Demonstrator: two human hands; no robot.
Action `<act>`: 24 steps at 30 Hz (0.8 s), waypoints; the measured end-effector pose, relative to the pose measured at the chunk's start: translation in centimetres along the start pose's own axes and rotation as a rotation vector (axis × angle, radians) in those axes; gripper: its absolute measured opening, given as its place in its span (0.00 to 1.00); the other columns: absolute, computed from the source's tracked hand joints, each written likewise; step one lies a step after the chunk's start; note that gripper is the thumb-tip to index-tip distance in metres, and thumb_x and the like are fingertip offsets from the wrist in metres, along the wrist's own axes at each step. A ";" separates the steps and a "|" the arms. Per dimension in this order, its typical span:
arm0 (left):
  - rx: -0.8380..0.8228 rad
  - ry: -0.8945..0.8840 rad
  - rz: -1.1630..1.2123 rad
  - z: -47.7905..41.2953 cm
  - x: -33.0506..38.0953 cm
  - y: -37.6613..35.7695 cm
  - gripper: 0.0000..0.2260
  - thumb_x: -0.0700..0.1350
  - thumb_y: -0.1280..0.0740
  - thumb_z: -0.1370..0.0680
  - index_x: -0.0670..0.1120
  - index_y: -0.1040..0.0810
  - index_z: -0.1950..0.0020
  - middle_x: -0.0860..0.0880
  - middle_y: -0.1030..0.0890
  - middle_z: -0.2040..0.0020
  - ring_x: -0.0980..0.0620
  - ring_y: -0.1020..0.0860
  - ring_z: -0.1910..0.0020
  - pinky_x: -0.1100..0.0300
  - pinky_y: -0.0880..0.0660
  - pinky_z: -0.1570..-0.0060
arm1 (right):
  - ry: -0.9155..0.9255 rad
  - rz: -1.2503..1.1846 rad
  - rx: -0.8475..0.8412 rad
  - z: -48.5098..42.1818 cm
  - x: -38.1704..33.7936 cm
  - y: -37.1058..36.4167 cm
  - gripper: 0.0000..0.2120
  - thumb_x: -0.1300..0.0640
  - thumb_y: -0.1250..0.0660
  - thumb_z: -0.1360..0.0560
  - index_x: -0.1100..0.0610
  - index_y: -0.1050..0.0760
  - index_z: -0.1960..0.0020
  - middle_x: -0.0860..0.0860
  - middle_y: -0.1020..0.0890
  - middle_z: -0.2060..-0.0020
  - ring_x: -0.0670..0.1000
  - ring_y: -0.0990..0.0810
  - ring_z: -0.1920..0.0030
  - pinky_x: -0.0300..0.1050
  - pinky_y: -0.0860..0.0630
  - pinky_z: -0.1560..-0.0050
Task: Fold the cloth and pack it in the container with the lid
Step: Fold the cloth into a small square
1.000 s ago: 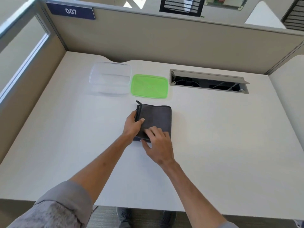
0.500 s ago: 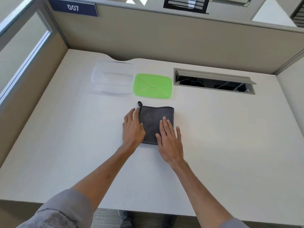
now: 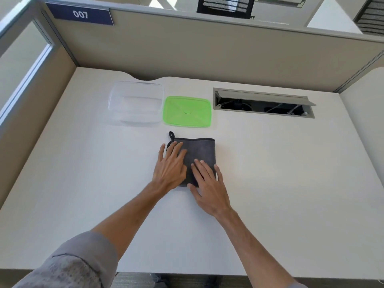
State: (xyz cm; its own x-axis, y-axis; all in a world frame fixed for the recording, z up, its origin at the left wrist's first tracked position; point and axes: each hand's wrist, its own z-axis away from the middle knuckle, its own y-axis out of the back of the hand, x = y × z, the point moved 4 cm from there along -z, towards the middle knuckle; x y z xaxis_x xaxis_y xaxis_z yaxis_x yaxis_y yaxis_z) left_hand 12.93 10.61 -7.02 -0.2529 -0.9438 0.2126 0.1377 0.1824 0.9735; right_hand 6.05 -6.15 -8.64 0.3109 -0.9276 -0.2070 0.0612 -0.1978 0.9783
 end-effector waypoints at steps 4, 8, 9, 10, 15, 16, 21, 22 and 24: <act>-0.064 -0.063 0.016 -2.6 0.5 1.2 0.29 0.47 0.40 0.13 0.49 0.39 0.11 0.47 0.44 0.09 0.44 0.44 0.10 0.40 0.46 0.12 | 0.116 0.055 0.001 0.6 -1.4 0.4 0.27 0.50 0.32 0.20 0.51 0.27 0.22 0.50 0.23 0.27 0.54 0.24 0.27 0.57 0.29 0.25; -0.174 -0.033 -0.053 -3.2 -0.3 0.4 0.29 0.55 0.47 0.09 0.53 0.50 0.08 0.50 0.48 0.08 0.46 0.47 0.09 0.40 0.48 0.12 | 0.136 0.137 -0.010 0.4 -1.5 0.7 0.26 0.59 0.26 0.23 0.52 0.23 0.26 0.51 0.18 0.34 0.55 0.19 0.39 0.55 0.22 0.36; -0.186 -0.027 -0.081 -3.0 -0.5 0.3 0.29 0.56 0.48 0.08 0.53 0.52 0.08 0.50 0.50 0.08 0.47 0.48 0.09 0.40 0.48 0.12 | 0.152 0.155 -0.001 0.5 -1.4 0.9 0.26 0.61 0.25 0.25 0.53 0.22 0.27 0.52 0.17 0.35 0.55 0.18 0.41 0.55 0.21 0.38; -0.193 -0.023 -0.113 -2.6 -0.7 0.1 0.29 0.57 0.50 0.08 0.53 0.53 0.08 0.50 0.51 0.08 0.47 0.49 0.09 0.39 0.48 0.12 | 0.167 0.174 0.016 0.5 -1.1 1.1 0.25 0.62 0.25 0.26 0.53 0.21 0.29 0.52 0.17 0.37 0.55 0.18 0.42 0.54 0.21 0.39; -0.207 0.051 -0.299 -0.1 -0.7 0.3 0.32 0.60 0.52 0.09 0.46 0.53 0.08 0.45 0.44 0.10 0.42 0.39 0.13 0.38 0.38 0.16 | 0.141 0.227 0.079 0.4 1.0 2.6 0.22 0.70 0.28 0.29 0.52 0.17 0.38 0.51 0.15 0.41 0.56 0.17 0.46 0.54 0.20 0.42; -0.210 0.072 -0.342 0.5 -0.3 0.4 0.33 0.61 0.52 0.09 0.44 0.51 0.09 0.42 0.41 0.11 0.40 0.35 0.16 0.39 0.36 0.18 | 0.127 0.231 0.090 0.3 1.4 3.0 0.23 0.71 0.29 0.30 0.52 0.17 0.39 0.51 0.15 0.42 0.56 0.16 0.45 0.55 0.20 0.41; -0.272 0.155 -0.512 2.9 2.3 1.2 0.37 0.62 0.55 0.08 0.32 0.41 0.14 0.35 0.23 0.24 0.36 0.22 0.28 0.41 0.26 0.26 | 0.084 0.185 0.037 -0.8 3.5 4.5 0.25 0.72 0.31 0.28 0.53 0.15 0.37 0.51 0.14 0.35 0.56 0.16 0.32 0.59 0.23 0.29; -0.287 0.146 -0.536 3.2 2.8 1.4 0.37 0.62 0.56 0.09 0.32 0.37 0.16 0.35 0.21 0.27 0.37 0.19 0.31 0.42 0.23 0.29 | 0.068 0.155 0.004 -1.1 4.1 4.5 0.25 0.73 0.32 0.26 0.54 0.15 0.34 0.51 0.16 0.30 0.55 0.20 0.26 0.61 0.28 0.23; -0.305 0.118 -0.538 3.8 3.6 1.5 0.36 0.62 0.55 0.09 0.34 0.25 0.24 0.38 0.16 0.35 0.40 0.16 0.39 0.44 0.20 0.35 | 0.022 0.103 -0.076 -1.4 4.9 4.4 0.27 0.71 0.36 0.22 0.52 0.19 0.27 0.47 0.26 0.20 0.50 0.31 0.17 0.58 0.42 0.15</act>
State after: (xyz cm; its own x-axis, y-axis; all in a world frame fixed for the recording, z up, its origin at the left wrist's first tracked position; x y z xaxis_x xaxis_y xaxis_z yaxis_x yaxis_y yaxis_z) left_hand 8.60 8.56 -4.50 -0.2579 -0.9089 -0.3278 0.2914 -0.3966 0.8705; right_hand 9.18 -11.15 -5.36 0.3402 -0.9344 -0.1058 0.0995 -0.0760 0.9921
